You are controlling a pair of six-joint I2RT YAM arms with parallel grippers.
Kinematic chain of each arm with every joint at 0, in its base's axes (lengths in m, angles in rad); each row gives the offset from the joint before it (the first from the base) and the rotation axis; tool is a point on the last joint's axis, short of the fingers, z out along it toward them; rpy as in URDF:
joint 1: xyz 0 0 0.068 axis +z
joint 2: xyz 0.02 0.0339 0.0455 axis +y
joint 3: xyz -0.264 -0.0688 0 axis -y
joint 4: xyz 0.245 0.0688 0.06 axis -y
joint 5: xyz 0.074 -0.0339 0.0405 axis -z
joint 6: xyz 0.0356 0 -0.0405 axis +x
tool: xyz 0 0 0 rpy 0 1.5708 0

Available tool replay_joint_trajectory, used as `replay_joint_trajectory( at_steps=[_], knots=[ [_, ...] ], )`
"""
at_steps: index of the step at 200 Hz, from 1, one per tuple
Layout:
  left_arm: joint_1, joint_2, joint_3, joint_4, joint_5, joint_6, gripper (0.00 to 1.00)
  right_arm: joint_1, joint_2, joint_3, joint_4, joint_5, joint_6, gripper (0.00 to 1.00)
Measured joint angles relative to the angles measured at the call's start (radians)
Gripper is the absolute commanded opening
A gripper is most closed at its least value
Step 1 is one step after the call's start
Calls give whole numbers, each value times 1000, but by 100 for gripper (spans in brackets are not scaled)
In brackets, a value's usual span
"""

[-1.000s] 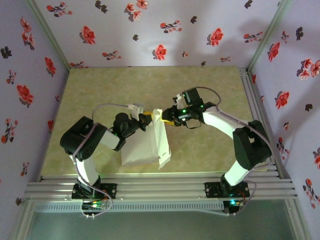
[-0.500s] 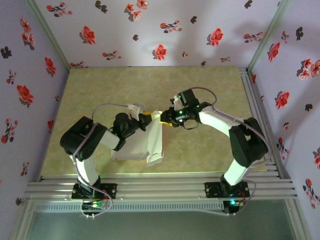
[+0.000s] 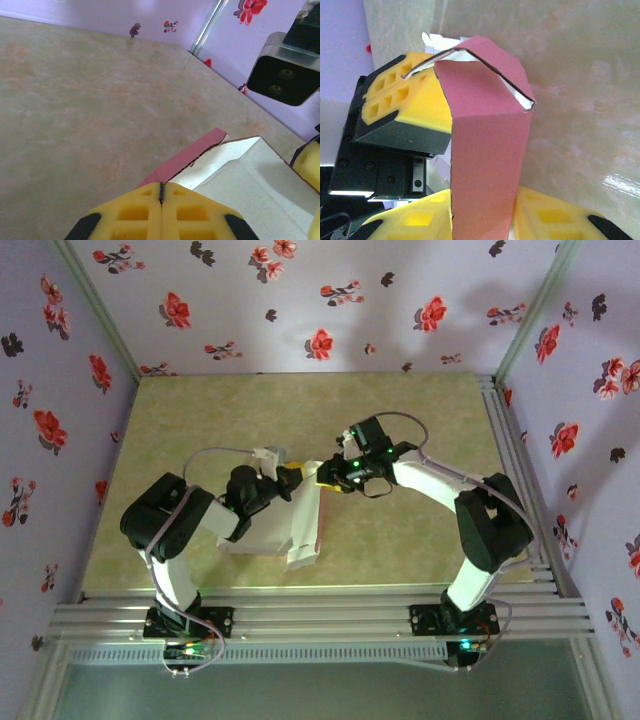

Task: Fold the paper box

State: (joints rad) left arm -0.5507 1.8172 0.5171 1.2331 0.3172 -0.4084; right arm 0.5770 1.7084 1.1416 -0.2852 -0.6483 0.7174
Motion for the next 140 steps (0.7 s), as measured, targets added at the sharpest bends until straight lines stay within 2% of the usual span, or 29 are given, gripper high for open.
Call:
replay_joint_trajectory(
  at_steps=[140],
  knots=[
    [3, 0, 0, 0, -4, -5, 0, 16, 64, 69, -27, 73, 27, 35]
  ],
)
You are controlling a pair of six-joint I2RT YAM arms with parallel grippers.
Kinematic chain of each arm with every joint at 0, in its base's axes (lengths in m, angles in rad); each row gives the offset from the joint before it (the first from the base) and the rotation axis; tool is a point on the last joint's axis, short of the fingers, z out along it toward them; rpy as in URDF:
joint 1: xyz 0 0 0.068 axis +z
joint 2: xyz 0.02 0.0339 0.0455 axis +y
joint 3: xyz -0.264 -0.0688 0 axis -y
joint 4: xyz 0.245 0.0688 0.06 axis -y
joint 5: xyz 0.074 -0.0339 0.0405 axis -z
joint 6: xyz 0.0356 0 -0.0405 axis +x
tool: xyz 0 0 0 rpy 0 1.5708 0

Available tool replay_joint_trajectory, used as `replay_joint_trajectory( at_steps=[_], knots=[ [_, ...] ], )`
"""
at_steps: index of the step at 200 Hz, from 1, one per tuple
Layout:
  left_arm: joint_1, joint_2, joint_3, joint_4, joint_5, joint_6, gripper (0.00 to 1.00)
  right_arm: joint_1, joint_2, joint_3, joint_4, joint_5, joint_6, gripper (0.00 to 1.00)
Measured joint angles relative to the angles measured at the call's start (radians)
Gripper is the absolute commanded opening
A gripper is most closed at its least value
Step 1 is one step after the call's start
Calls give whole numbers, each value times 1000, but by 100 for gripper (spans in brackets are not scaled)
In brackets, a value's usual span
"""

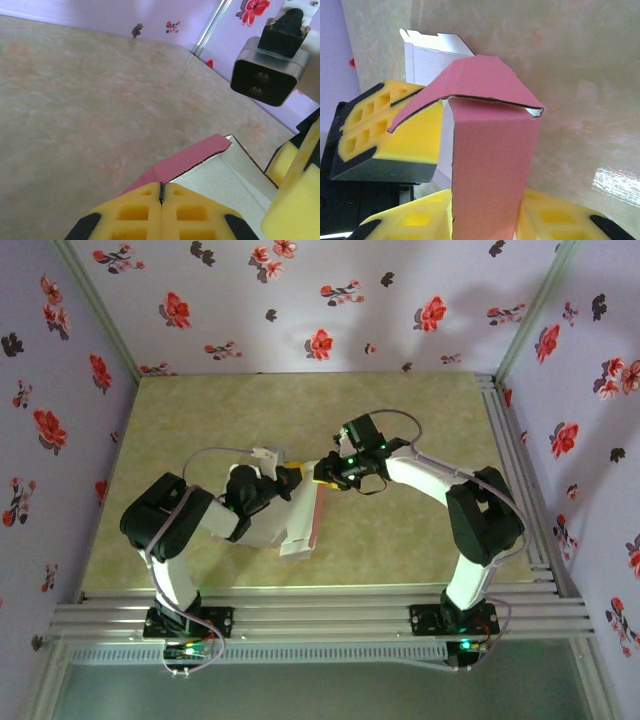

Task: Fold the paper box

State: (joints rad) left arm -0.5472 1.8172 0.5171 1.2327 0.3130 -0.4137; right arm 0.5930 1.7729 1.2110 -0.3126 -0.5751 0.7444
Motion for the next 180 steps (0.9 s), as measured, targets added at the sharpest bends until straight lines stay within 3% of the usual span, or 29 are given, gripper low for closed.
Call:
replay_joint_trajectory(
  at_steps=[180],
  knots=[
    [2, 0, 14, -6, 12, -27, 0, 23, 30, 135, -214, 127, -97, 25]
  ],
)
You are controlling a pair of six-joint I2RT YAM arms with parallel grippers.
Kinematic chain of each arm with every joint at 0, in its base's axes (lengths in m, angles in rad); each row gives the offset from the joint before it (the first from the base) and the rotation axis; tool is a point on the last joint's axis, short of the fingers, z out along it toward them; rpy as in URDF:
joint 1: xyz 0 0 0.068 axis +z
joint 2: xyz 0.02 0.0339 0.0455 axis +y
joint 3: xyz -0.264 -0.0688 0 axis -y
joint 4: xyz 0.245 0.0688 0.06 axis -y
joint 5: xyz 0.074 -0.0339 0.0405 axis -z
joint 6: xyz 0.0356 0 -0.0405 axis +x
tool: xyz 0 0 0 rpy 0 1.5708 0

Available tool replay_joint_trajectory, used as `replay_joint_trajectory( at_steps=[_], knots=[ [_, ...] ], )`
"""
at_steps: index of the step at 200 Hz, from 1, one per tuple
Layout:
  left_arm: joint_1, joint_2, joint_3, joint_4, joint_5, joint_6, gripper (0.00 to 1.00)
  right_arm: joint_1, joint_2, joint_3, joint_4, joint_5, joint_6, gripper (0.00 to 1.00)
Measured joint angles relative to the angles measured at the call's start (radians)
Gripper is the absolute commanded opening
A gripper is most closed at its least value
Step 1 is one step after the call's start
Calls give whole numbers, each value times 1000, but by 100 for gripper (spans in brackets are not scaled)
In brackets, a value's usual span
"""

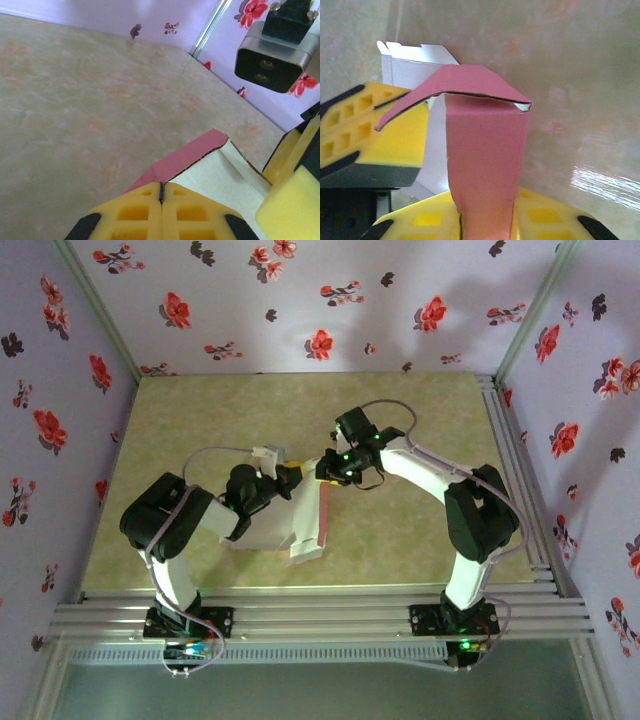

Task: Fold the paper box

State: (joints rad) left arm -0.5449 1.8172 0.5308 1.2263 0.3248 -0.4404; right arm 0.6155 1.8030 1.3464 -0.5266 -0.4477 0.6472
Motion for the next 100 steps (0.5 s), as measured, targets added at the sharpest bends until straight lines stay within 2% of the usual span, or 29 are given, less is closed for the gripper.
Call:
replay_joint_trajectory(
  at_steps=[43, 100],
  knots=[
    [11, -18, 15, -6, 31, -54, 0, 2, 0, 58, -95, 50, -74, 23],
    [66, -82, 37, -10, 132, -161, 2, 19, 0, 155, -244, 160, -212, 22]
  ],
)
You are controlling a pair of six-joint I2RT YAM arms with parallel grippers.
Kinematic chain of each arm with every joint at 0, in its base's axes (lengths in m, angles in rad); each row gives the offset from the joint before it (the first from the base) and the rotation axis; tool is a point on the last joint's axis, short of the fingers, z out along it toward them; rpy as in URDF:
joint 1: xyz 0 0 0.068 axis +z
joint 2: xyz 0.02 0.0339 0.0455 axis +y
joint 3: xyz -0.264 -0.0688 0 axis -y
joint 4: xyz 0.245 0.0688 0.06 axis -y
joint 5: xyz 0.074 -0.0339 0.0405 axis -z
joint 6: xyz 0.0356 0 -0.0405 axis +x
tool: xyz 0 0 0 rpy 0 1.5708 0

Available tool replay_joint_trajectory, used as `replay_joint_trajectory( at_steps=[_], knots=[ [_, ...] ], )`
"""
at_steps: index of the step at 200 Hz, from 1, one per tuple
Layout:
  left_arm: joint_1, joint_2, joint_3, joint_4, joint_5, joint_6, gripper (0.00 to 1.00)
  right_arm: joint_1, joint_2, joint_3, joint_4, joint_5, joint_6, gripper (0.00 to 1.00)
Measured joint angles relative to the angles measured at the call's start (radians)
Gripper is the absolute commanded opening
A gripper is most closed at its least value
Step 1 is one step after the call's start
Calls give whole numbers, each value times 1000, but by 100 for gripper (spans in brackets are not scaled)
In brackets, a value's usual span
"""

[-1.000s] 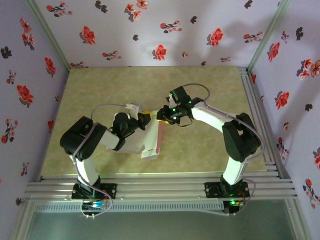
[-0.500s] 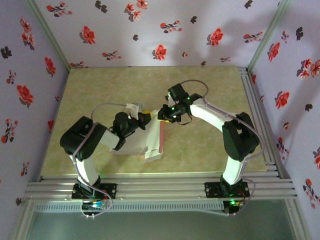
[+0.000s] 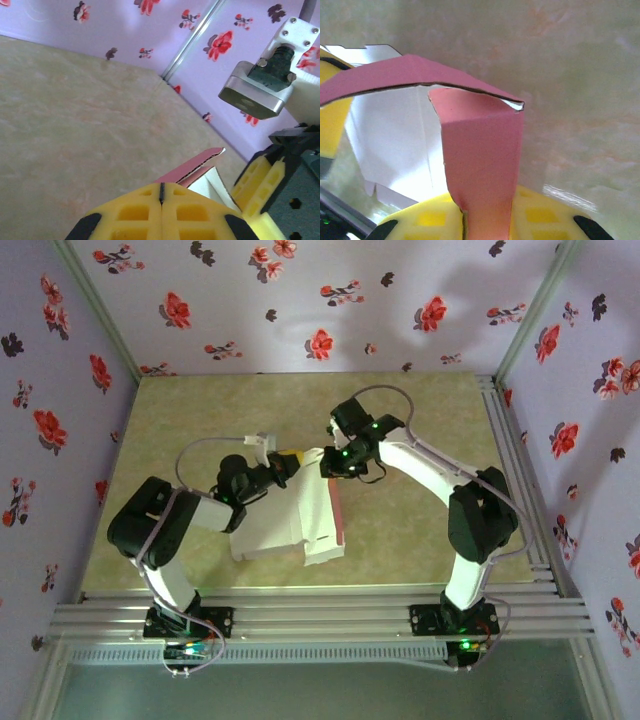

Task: Fold the paper box

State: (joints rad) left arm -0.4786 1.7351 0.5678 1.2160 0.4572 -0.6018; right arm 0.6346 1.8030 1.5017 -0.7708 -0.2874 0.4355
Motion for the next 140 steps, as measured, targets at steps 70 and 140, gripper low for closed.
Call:
replay_joint_trajectory(
  at_steps=[70, 140],
  knots=[
    [16, -19, 16, 3, 114, -78, 16, 19, 0, 73, -163, 147, -109, 21],
    [34, -67, 66, 23, 225, -119, 31, 15, 17, 95, -249, 227, -122, 27]
  ],
)
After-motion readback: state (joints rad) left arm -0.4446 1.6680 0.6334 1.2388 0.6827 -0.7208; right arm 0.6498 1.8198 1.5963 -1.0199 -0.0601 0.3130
